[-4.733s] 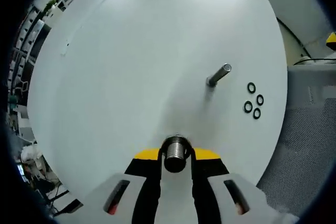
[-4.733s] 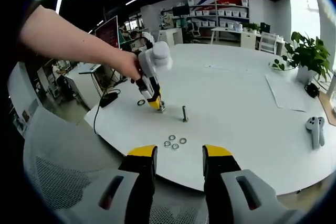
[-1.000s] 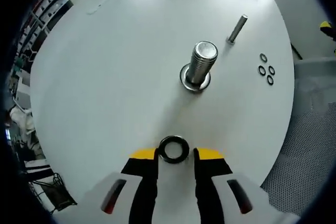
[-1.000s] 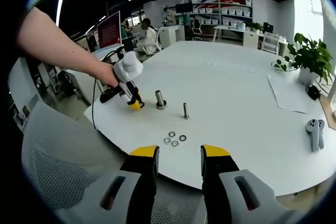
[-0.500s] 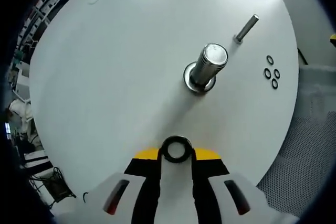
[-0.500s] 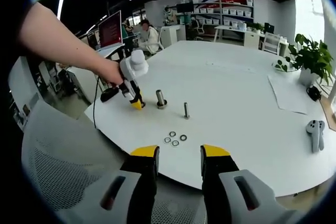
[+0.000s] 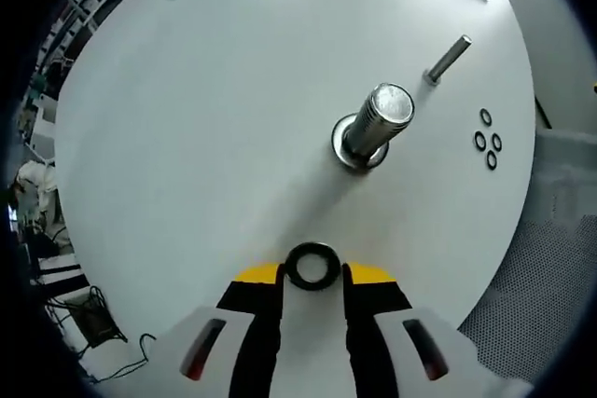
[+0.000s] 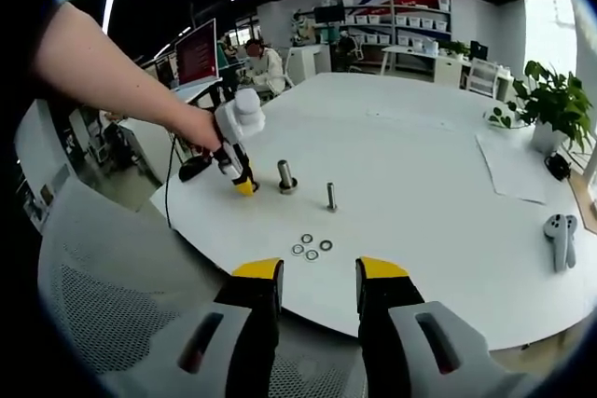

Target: Place the washer onto the threaded stud by aligning its center hole with the stud, sliding it down to the base, and recovering from edge contact or off-axis alignment until the washer reaches the visible bottom stop.

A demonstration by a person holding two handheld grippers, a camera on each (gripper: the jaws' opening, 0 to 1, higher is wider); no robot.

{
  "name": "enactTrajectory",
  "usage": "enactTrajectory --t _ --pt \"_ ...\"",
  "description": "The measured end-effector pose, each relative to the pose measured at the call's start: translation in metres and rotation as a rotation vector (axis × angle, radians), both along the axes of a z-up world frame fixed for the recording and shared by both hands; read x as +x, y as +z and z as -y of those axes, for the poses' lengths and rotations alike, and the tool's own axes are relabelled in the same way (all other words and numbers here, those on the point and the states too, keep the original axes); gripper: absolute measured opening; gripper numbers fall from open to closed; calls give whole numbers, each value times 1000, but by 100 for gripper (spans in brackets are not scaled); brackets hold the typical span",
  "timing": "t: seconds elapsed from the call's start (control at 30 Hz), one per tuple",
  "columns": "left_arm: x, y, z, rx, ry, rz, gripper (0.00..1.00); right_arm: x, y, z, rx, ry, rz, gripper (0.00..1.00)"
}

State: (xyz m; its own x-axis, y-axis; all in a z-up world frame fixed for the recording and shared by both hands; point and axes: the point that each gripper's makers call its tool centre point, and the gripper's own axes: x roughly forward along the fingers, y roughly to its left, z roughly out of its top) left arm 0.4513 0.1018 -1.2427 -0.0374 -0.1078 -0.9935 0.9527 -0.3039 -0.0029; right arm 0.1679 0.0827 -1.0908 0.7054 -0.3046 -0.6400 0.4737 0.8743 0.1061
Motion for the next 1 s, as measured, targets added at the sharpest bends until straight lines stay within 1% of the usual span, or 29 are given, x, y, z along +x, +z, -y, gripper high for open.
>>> enactTrajectory --t 0.23,0.3,0.37,0.67,0.73,0.77,0.87,0.9,0.93,0.97,1.0 --pt "-1 2 -1 9 7 1 24 0 0 -1 0 1 -2 34" --pt "4 0 2 9 37 2 21 0 0 -1 -1 0 -2 34" --pt "2 0 2 10 46 3 20 0 0 -1 -1 0 -2 34" --pt "2 1 0 -21 27 -4 18 -1 0 0 -2 -1 -2 33" --pt "1 1 1 -24 16 0 18 -1 0 0 -3 0 -2 33" --pt "1 1 0 -20 -6 6 18 -1 0 0 -2 -1 -2 33" --pt "0 0 -1 -16 -16 9 18 -1 0 0 -2 -1 -1 33" --pt "-1 1 -2 -11 -39 33 18 -1 0 0 -1 0 -2 33" --pt "2 3 2 -22 -83 56 18 -1 0 0 -1 0 -2 33" --pt "1 5 3 -28 -113 65 18 -1 0 -1 -1 0 -2 33" --pt "-3 6 4 -31 -121 48 18 -1 0 -1 -2 0 -1 33"
